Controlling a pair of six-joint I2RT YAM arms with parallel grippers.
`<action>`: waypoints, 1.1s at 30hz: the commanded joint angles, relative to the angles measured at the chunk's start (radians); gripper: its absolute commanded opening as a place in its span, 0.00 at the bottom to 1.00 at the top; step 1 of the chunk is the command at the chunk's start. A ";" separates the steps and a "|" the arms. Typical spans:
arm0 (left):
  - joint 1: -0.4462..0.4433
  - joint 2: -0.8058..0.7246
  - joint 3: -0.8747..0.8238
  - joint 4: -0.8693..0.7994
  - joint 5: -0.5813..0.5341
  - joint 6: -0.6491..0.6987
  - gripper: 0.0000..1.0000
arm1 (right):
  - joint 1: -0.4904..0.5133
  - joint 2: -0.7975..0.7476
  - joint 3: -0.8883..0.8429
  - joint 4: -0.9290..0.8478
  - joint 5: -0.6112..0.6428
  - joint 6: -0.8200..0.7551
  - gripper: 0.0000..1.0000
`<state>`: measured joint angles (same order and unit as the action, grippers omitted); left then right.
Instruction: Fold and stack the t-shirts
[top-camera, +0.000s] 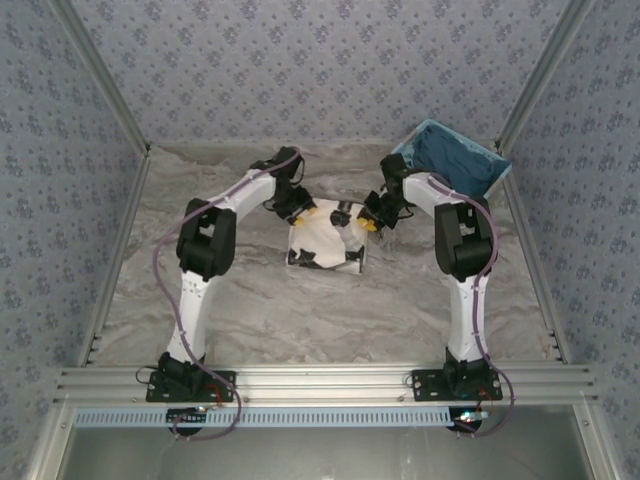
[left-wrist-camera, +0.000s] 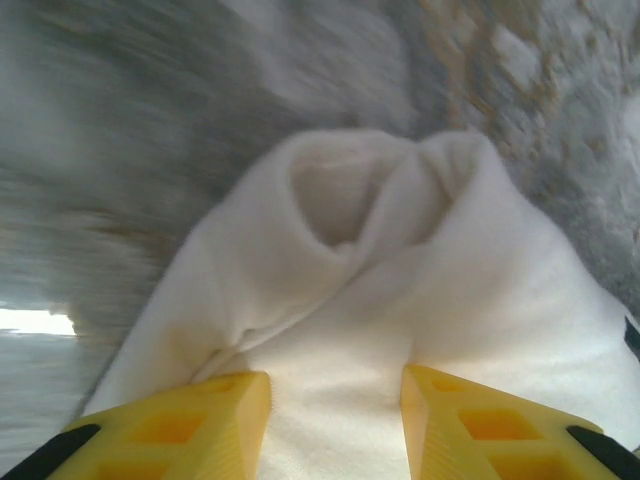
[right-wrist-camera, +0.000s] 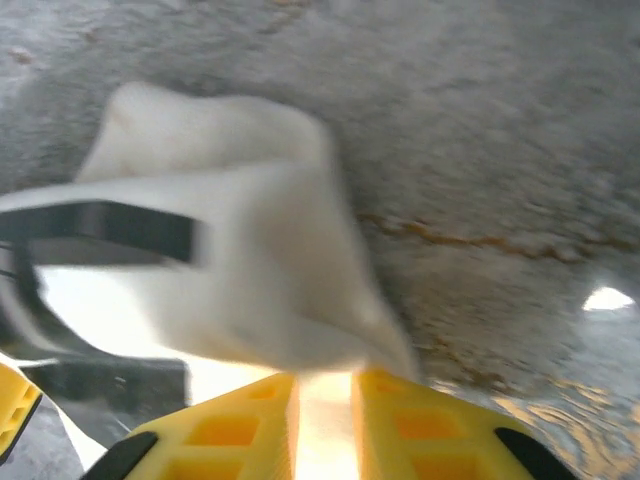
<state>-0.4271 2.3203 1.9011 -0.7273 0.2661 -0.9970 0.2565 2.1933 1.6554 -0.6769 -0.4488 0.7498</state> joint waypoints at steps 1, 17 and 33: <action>0.060 -0.020 -0.109 -0.009 -0.066 0.033 0.41 | 0.012 0.015 0.029 0.004 -0.048 -0.068 0.28; 0.049 -0.340 -0.295 0.103 -0.071 0.011 0.49 | 0.169 -0.271 -0.266 0.255 -0.137 0.095 0.15; -0.271 -0.678 -0.829 0.540 -0.071 -0.584 0.56 | 0.090 -0.288 -0.350 0.336 -0.172 0.169 0.24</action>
<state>-0.6704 1.6928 1.1488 -0.3527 0.2379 -1.3392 0.3611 1.9968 1.3113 -0.3637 -0.6395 0.8745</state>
